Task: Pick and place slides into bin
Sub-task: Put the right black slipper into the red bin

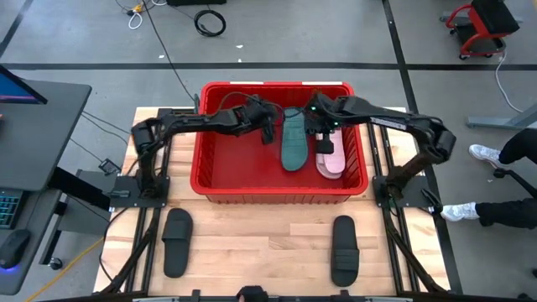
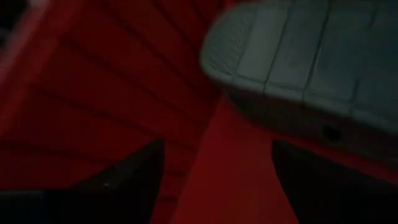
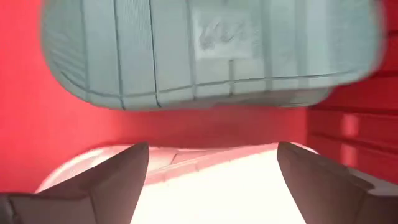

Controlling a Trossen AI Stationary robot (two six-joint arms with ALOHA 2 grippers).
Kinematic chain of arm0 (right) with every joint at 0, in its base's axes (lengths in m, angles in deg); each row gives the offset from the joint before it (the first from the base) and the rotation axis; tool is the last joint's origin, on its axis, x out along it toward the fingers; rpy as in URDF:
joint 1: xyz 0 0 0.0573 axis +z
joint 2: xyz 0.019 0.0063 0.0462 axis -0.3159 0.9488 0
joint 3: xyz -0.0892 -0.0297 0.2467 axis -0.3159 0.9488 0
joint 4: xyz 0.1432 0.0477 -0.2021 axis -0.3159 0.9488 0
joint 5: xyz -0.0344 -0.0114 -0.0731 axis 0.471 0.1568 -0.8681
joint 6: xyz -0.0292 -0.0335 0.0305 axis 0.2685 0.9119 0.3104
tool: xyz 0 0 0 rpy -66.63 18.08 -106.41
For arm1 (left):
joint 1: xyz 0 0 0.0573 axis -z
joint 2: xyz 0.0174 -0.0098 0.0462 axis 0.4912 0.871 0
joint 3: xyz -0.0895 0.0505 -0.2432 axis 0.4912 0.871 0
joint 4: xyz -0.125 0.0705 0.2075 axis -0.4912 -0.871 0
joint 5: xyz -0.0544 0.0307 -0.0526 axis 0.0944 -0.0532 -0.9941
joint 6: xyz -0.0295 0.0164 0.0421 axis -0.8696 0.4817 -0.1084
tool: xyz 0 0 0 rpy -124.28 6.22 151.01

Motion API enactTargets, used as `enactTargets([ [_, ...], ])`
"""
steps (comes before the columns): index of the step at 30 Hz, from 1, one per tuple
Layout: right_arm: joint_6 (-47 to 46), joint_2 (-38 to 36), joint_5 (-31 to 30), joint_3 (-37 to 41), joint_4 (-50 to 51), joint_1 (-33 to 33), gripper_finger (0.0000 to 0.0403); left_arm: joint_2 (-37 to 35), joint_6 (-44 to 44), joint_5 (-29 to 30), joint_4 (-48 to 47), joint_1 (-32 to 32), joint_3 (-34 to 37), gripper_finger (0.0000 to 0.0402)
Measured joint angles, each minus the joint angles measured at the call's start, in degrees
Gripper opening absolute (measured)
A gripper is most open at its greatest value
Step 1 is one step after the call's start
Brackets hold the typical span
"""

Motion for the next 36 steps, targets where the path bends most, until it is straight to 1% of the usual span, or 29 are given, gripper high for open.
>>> enactTargets([
  [2,-2.4,-3.5,0.9,0.0,-0.1,1.0,0.0361,-3.1,-4.0,-0.3,-2.1,0.6,0.0,0.0301],
  [3,-3.8,-5.2,1.6,0.0,-0.3,1.7,0.0361,-4.7,-5.9,-1.7,-2.6,1.0,0.0,0.03],
  [8,-12.9,-13.9,2.5,0.0,-2.9,6.2,0.0361,-12.4,-14.2,-13.1,-2.9,3.1,0.0,0.0288],
  [11,-18.7,-18.0,1.3,0.0,-4.3,9.6,0.0361,-16.2,-18.2,-17.4,-2.2,4.4,0.0,0.0278],
  [13,-21.6,-20.0,0.6,0.0,-4.9,12.3,0.0361,-18.4,-20.8,-18.6,-2.2,5.6,0.0,0.0272],
  [16,-25.2,-22.2,-0.7,0.0,-5.1,17.7,0.0361,-21.4,-24.8,-18.7,-2.3,8.2,0.0,0.0263],
  [21,-32.7,-24.9,-0.9,0.0,-9.7,30.7,0.0358,-25.7,-30.4,-20.1,-3.1,14.4,0.0,0.0254],
  [23,-34.0,-24.9,-2.3,-0.1,-10.8,36.8,0.0355,-26.7,-33.2,-19.9,-4.2,16.7,0.0,0.0255],
  [25,-34.1,-24.2,-5.1,-0.1,-10.8,43.3,0.0355,-27.9,-35.1,-18.9,-5.9,19.1,0.1,0.0255],
  [27,-34.8,-22.6,-7.9,-1.0,-10.3,50.0,0.0355,-29.1,-35.4,-16.9,-8.0,21.5,0.1,0.0254],
  [29,-38.5,-19.7,-10.0,-3.6,-9.5,55.9,0.0355,-30.1,-35.4,-14.5,-11.6,23.6,0.1,0.0251],
  [32,-45.0,-13.9,-12.3,-9.7,-4.3,62.2,0.0355,-31.7,-35.0,-12.6,-15.2,26.2,0.1,0.0247],
  [33,-47.3,-11.8,-13.3,-11.9,-1.3,63.7,0.0355,-32.3,-35.0,-12.4,-15.9,27.0,0.1,0.0246],
  [36,-54.2,-5.1,-13.8,-17.6,6.7,67.4,0.0355,-33.5,-34.8,-12.2,-18.2,30.4,0.1,0.0242],
])
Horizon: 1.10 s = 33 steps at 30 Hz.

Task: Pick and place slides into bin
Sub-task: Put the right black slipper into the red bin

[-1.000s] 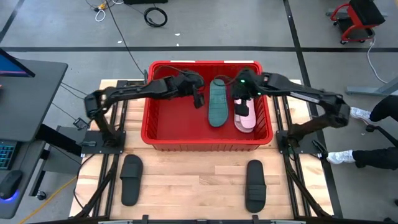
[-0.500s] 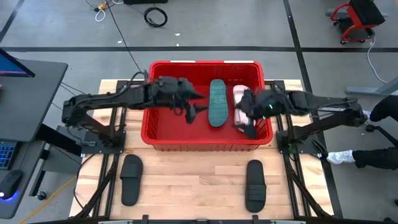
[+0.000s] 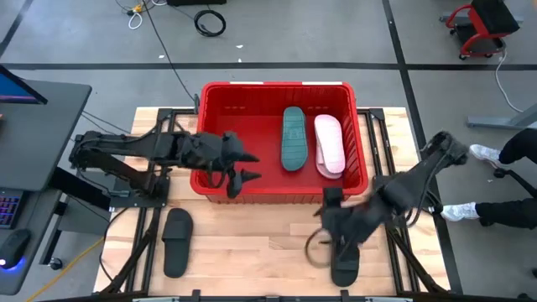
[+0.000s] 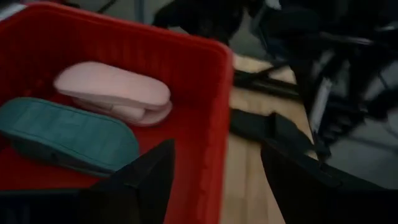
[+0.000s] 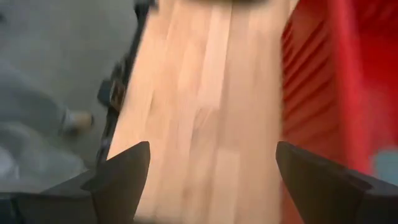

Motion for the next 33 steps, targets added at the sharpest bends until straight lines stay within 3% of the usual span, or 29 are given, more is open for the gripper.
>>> enactTargets([
  [6,-17.7,10.2,2.2,-3.9,6.0,7.1,0.0362,-0.8,1.8,1.9,-6.2,11.5,0.0,0.0239],
  [9,-31.1,13.7,5.8,-3.9,9.4,9.6,0.038,-0.8,0.8,4.5,-5.8,17.1,0.0,0.0244],
  [12,-37.8,15.8,11.3,-2.3,12.2,11.1,0.0397,-0.7,-0.3,7.6,-5.9,21.7,0.0,0.0248],
  [18,-39.3,12.0,22.0,12.6,1.5,9.5,0.0384,-0.6,-4.0,11.9,-6.1,28.1,0.0,0.0241],
  [22,-39.5,6.9,24.0,23.8,-8.2,7.4,0.0382,-0.6,-7.1,14.7,-6.1,31.9,0.0,0.0234],
  [27,-33.3,4.3,28.2,33.5,-17.4,4.9,0.0374,-0.6,-9.0,21.2,-6.1,35.0,0.0,0.0234],
  [31,-32.2,4.4,38.6,39.7,-27.3,3.7,0.0347,-0.6,-11.9,22.6,-6.1,36.3,0.0,0.0234],
  [33,-32.3,4.4,40.4,41.5,-31.2,3.7,0.0322,-0.6,-12.6,22.5,-6.0,36.3,0.0,0.0232],
])
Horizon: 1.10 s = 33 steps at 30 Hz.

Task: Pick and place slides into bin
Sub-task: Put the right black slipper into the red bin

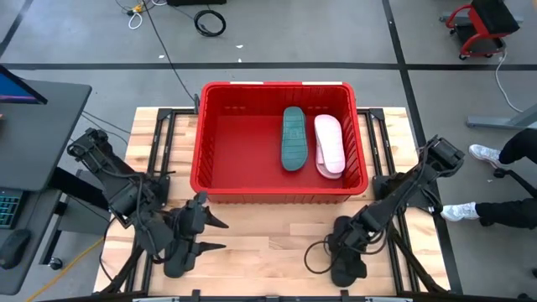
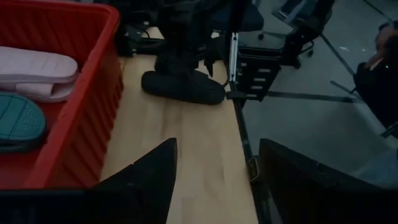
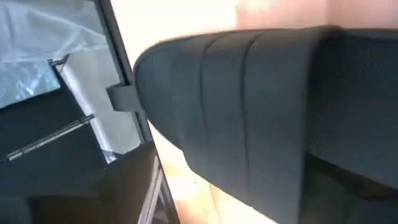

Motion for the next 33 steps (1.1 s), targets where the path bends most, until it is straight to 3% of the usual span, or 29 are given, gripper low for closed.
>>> enactTargets([
  [4,2.5,0.0,-1.2,0.8,-4.4,0.2,0.0246,0.0,-0.1,1.9,0.0,-0.2,0.0,0.0225],
  [9,7.8,0.0,-6.1,0.8,-6.1,0.2,0.0117,-0.1,0.7,2.3,0.1,-1.4,0.0,0.0218],
  [13,7.9,0.0,-5.2,0.1,-7.4,-0.2,0.0019,-1.7,3.7,2.4,0.1,-2.2,0.0,0.0212],
  [18,7.3,0.0,-3.9,-7.7,-5.2,-0.8,0.0015,-5.0,8.2,2.4,-0.1,-3.1,0.0,0.0206],
  [26,15.1,0.5,-10.4,-34.6,8.6,-7.6,0.0009,-10.2,17.0,2.4,-0.2,-5.8,0.0,0.0207],
  [33,34.9,0.9,-19.9,-55.4,13.3,-17.6,0.0009,-14.5,20.0,2.3,0.0,-9.2,0.0,0.0208],
])
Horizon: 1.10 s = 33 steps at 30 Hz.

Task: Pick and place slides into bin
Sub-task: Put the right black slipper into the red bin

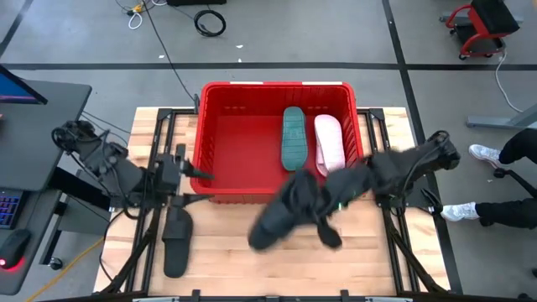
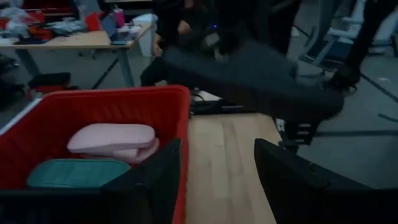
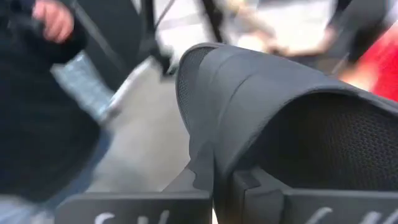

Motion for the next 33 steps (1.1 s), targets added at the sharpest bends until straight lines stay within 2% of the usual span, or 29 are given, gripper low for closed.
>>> enactTargets([
  [4,10.7,0.0,-0.1,-5.9,2.9,-9.8,0.0009,-1.2,0.0,0.0,0.0,-2.6,0.0,0.0215],
  [7,17.7,0.0,2.6,-6.5,3.5,-18.7,0.0009,-1.1,0.0,0.0,-0.2,-4.9,0.0,0.0218],
  [9,20.9,0.4,6.2,-5.7,3.6,-25.0,0.0009,-1.1,-0.1,0.0,-0.5,-6.4,0.0,0.022],
  [12,25.2,3.5,14.9,-5.3,3.6,-33.5,0.0009,-1.1,-1.8,0.0,-1.5,-9.7,0.0,0.0223],
  [16,30.8,10.9,25.0,-5.2,3.6,-40.8,0.0009,-1.5,-3.4,-0.1,-1.6,-15.2,0.0,0.0228],
  [21,35.9,20.9,35.7,-5.2,3.5,-45.0,0.0009,-2.4,-4.5,-0.3,-0.9,-23.3,0.0,0.0233],
  [24,38.6,26.4,39.2,-5.3,3.7,-45.8,0.0009,-2.5,-5.2,-3.5,0.9,-28.3,0.0,0.0233],
  [28,43.5,32.1,41.8,-6.2,4.0,-45.1,0.0009,-1.8,-6.4,-9.3,3.5,-34.4,0.0,0.0232],
  [33,48.4,36.8,40.8,-6.4,4.4,-44.0,0.0009,0.3,-8.2,-14.9,5.8,-41.9,-0.1,0.0235],
])
